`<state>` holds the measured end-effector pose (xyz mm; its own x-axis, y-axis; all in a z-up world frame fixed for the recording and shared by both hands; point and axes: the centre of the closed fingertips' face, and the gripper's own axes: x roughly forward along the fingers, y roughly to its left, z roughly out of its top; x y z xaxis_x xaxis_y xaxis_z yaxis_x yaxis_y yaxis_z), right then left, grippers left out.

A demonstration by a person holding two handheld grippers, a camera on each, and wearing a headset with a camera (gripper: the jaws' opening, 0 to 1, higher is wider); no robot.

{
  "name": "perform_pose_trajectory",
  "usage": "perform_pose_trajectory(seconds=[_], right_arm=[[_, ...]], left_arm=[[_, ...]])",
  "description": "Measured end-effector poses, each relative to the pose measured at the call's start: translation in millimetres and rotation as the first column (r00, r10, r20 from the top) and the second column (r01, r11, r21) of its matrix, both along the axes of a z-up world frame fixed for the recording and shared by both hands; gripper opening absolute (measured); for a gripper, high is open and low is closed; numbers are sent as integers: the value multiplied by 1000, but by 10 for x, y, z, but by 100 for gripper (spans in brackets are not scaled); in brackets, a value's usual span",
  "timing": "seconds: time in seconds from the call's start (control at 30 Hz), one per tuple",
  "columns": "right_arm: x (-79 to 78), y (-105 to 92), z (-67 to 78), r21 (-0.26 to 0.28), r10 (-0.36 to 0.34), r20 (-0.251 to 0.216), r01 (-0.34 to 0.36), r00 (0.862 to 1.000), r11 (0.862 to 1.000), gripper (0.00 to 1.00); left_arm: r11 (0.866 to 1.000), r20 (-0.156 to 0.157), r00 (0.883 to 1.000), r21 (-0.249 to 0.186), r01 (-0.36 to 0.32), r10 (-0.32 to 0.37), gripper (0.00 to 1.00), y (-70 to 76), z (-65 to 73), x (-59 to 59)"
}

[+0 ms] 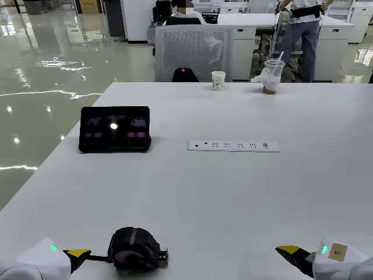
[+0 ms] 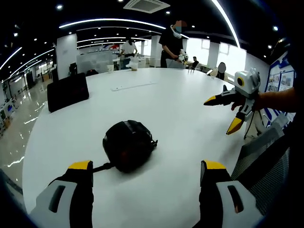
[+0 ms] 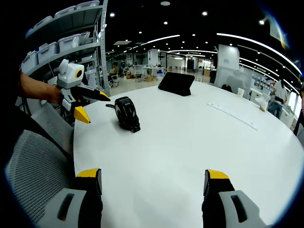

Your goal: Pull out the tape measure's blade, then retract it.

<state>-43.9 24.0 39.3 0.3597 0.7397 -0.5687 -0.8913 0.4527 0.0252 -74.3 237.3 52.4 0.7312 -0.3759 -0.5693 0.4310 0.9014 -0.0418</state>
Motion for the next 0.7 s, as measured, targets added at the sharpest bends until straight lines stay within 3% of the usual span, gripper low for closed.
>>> perform_pose_trajectory(seconds=[0.13,0.27,0.37,0.43,0.5,0.57,0.7], right_arm=[[-44,-27,-11,-1,0,5,0,1000,1000,90],[-60,-23,34,27,-8,22,7,1000,1000,93],[-68,-17,71,54,-19,25,17,1000,998,95],[-76,-19,71,58,-17,28,16,999,998,97],[-84,-25,61,58,-15,28,14,999,998,99],[-98,-30,59,59,-14,24,12,1000,998,99],[-124,-45,52,54,-5,23,4,1000,999,99]], left_arm=[[1000,17,1000,4,7,-7,94,-2,22,-7],[1000,22,1000,-13,10,-10,96,-17,42,-27],[1000,42,999,-11,25,-24,98,-39,70,-52],[1000,42,999,-3,29,-28,99,-41,67,-59],[1000,23,999,6,27,-28,99,-28,40,-80],[999,33,999,-15,34,-33,99,-48,62,-90],[999,51,998,-13,39,-38,99,-50,96,-100]])
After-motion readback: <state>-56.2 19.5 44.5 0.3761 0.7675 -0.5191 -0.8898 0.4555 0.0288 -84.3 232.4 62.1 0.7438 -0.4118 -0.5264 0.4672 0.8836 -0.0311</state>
